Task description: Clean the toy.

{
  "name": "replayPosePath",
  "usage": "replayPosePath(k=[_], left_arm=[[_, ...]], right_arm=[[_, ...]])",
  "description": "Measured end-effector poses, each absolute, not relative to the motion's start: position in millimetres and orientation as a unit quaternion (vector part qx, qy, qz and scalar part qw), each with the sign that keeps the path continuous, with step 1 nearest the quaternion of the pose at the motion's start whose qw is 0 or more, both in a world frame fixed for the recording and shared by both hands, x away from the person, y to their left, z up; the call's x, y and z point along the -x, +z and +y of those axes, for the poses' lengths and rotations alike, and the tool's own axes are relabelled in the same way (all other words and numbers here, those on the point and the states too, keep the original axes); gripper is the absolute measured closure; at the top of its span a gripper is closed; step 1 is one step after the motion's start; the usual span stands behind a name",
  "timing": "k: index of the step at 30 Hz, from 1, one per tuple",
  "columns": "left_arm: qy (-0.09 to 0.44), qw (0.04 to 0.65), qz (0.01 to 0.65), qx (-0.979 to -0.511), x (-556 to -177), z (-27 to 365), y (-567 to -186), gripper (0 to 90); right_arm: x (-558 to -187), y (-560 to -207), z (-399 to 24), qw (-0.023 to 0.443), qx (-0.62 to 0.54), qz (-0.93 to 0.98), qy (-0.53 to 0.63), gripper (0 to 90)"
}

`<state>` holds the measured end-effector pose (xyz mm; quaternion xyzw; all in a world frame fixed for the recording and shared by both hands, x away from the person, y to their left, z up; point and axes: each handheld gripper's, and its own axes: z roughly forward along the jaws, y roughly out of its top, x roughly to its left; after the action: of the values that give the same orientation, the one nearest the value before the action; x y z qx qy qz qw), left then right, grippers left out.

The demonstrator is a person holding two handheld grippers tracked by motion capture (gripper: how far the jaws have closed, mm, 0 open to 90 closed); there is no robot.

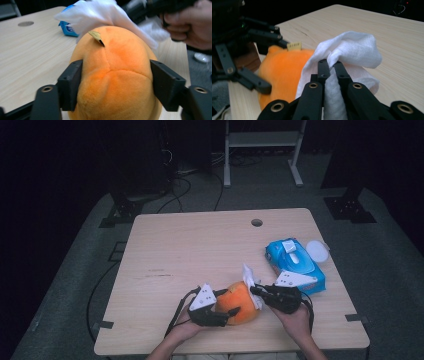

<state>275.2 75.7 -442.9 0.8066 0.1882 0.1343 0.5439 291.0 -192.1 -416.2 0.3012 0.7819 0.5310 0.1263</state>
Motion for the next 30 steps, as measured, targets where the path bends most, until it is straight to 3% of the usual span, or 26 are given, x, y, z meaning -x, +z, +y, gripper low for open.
replayPosePath(k=[10, 16, 24, 30], left_arm=[[0.177, 0.531, 0.129, -0.819, -262, 65, -446, 35.4], [0.174, 0.530, 0.121, -0.821, -261, 68, -447, 35.2], [0.173, 0.527, 0.120, -0.823, -261, 67, -446, 35.2], [0.166, 0.532, 0.127, -0.820, -264, 69, -447, 34.9]], right_arm=[[-308, -435, -213, 0.095, -0.369, 0.771, 0.510, 85.3], [-299, -423, -204, 0.107, -0.339, 0.777, 0.521, 85.3], [-311, -443, -218, 0.075, -0.391, 0.772, 0.496, 85.3], [-304, -429, -213, 0.081, -0.363, 0.764, 0.527, 85.3]])
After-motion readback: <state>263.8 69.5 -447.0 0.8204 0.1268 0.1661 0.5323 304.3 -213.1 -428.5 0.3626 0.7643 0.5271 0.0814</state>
